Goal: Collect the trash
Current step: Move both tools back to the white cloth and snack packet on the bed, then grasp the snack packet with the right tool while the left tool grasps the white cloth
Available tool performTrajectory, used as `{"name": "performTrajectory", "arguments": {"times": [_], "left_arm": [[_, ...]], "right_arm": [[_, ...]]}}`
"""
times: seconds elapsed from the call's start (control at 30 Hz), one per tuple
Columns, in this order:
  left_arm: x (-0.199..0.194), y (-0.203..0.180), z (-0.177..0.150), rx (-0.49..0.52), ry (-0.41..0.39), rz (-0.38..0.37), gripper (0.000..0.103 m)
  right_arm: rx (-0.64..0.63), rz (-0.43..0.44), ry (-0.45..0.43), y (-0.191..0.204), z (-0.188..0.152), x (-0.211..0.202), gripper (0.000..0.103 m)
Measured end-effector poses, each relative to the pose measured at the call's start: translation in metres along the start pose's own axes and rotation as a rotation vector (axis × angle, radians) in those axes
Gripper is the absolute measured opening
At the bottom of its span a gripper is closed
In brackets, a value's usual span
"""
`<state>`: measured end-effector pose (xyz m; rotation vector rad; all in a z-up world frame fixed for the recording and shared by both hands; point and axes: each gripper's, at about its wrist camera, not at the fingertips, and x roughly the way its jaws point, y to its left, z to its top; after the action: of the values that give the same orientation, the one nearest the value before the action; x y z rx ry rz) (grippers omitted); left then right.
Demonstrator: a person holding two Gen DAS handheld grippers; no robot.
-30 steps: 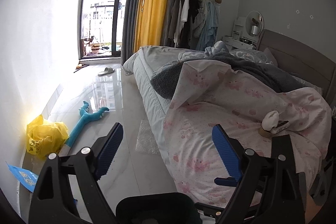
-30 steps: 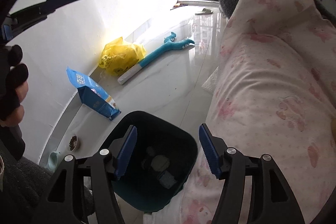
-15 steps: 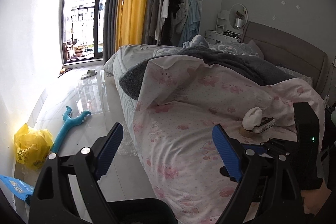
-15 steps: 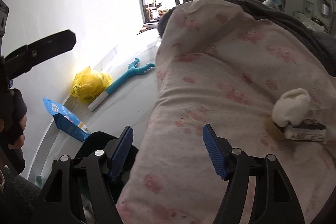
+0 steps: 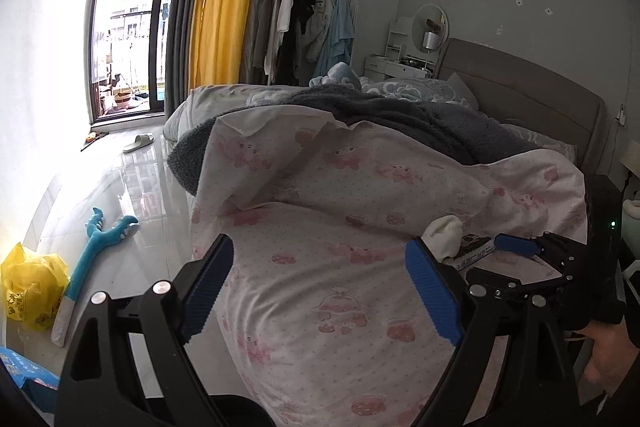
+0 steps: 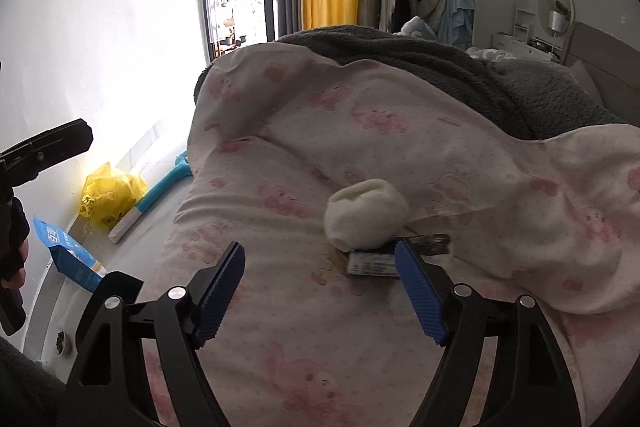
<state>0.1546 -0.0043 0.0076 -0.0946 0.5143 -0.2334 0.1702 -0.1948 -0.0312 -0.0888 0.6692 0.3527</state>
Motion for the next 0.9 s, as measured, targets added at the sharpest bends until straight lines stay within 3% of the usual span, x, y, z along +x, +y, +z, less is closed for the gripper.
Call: {"name": "performTrajectory", "arguments": {"times": [0.17, 0.4, 0.63, 0.9], "left_arm": [[0.02, -0.014, 0.006, 0.006, 0.008, -0.031, 0.091], [0.048, -0.034, 0.006, 0.001, 0.043, -0.102, 0.091], [0.082, -0.056, 0.011, 0.005, 0.077, -0.217, 0.09], [0.123, -0.078, 0.001, 0.029, 0.155, -0.286, 0.076]], "right_arm": [[0.033, -0.019, 0.035, -0.031, -0.004, 0.008, 0.088], [0.021, 0.007, 0.099, -0.052, -0.011, 0.029, 0.09], [0.009, 0.105, 0.128, -0.066, -0.018, 0.045, 0.09], [-0.006, 0.19, 0.109, -0.072, -0.015, 0.05, 0.09]]}}
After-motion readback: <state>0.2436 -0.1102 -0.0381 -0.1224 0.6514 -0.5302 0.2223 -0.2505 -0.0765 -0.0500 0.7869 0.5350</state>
